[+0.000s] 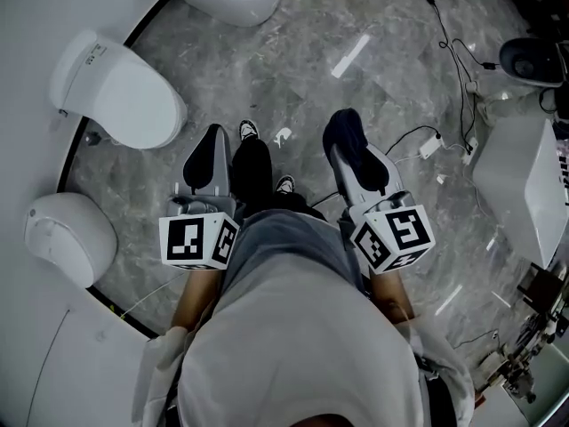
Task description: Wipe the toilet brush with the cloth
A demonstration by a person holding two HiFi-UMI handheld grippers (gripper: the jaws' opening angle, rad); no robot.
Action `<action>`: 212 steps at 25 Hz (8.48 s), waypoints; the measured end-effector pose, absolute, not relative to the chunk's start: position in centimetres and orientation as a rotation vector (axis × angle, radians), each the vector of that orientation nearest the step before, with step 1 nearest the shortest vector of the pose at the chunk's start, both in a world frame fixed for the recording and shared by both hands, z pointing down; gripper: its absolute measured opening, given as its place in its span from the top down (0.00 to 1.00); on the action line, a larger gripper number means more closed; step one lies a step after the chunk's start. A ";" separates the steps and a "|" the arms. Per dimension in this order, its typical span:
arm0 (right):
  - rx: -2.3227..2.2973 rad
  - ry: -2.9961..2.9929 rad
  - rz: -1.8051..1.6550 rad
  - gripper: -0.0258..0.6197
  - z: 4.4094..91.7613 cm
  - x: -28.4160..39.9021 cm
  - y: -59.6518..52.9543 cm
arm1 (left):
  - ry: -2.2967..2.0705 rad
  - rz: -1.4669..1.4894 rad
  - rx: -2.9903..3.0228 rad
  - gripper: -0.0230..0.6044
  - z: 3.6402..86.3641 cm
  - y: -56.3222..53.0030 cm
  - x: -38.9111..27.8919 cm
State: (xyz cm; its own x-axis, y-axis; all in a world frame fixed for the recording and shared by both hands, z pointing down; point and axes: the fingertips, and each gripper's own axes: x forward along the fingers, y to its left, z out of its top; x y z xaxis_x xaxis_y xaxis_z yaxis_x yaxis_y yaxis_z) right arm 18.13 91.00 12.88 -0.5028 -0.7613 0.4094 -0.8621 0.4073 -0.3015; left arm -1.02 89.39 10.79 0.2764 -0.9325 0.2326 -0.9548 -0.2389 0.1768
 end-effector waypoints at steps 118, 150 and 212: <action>0.939 -2.535 0.822 0.81 21.8 5.3 5.1 | -1.722 0.225 1.867 0.96 25.8 1.2 -12.8; 0.930 -2.504 1.033 0.81 30.0 -4.1 -0.7 | -1.613 0.122 1.882 0.96 30.3 -2.6 -13.3; 1.045 -2.302 1.230 0.81 41.1 -3.7 -2.7 | -1.570 0.060 1.901 0.96 31.6 -2.5 -14.2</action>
